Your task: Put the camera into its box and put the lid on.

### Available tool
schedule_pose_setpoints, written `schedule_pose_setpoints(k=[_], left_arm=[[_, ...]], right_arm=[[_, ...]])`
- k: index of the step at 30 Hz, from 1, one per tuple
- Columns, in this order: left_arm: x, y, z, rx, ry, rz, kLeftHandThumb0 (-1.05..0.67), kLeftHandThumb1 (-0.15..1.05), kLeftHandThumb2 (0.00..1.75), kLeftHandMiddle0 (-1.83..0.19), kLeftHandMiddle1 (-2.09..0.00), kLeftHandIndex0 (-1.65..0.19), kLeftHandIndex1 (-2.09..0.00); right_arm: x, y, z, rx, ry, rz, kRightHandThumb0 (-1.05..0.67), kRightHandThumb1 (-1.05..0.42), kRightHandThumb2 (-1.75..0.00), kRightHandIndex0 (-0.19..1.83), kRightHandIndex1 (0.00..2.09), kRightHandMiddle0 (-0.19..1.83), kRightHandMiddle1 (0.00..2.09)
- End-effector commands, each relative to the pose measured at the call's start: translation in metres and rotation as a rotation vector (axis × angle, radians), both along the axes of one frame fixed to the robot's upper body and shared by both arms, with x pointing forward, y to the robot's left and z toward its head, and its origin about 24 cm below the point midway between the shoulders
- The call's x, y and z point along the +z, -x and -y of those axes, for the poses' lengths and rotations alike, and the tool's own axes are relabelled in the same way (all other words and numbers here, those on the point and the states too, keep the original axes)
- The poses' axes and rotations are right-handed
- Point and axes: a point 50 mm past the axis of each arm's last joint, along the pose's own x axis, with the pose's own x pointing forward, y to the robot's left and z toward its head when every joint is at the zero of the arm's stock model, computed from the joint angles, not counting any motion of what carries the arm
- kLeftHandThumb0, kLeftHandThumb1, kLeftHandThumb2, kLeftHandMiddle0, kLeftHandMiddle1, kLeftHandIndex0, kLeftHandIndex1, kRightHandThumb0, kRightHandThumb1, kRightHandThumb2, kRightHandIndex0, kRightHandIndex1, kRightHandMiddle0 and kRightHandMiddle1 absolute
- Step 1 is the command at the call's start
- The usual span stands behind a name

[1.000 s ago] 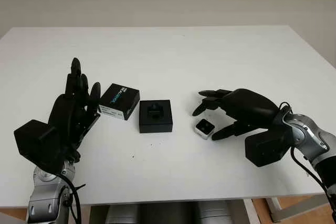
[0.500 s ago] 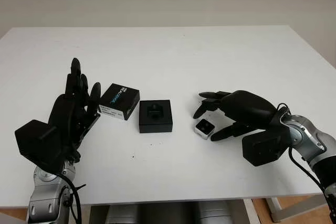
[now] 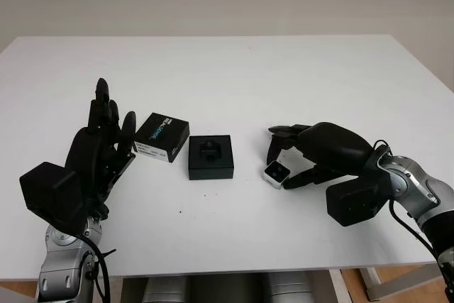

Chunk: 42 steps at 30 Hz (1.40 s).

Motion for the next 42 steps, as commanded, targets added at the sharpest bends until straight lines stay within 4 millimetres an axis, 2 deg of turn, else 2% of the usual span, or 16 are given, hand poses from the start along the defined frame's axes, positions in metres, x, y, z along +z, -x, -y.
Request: schedule_pose_setpoints(k=[1,15,32,42], left_arm=[[0.005,-0.001,0.002,-0.009,-0.007,0.024,-0.62,1.05,0.54,0.19,-0.01,0.19,-0.01],[0.004,-0.001,0.003,-0.008,-0.017,0.020,-0.62,1.05,0.55,0.19,-0.01,0.19,0.00],[0.004,0.001,0.002,-0.009,-0.034,0.013,-0.61,1.05,0.54,0.19,0.00,0.19,0.00],[0.004,0.001,0.000,-0.011,-0.034,0.006,-0.61,1.05,0.54,0.19,0.00,0.19,0.00]], right_arm=[[-0.001,0.000,-0.002,0.011,-0.001,-0.003,-0.46,-1.00,-0.06,0.32,0.07,0.34,1.50],[-0.003,0.000,0.000,-0.004,-0.038,-0.019,-0.47,-0.98,-0.05,0.33,0.07,0.34,1.52],[-0.013,-0.005,0.006,-0.135,-0.162,-0.201,-0.45,-0.98,-0.05,0.31,0.05,0.31,1.61],[-0.020,-0.007,0.008,-0.166,-0.195,-0.249,-0.45,-0.97,-0.05,0.30,0.05,0.32,1.65]])
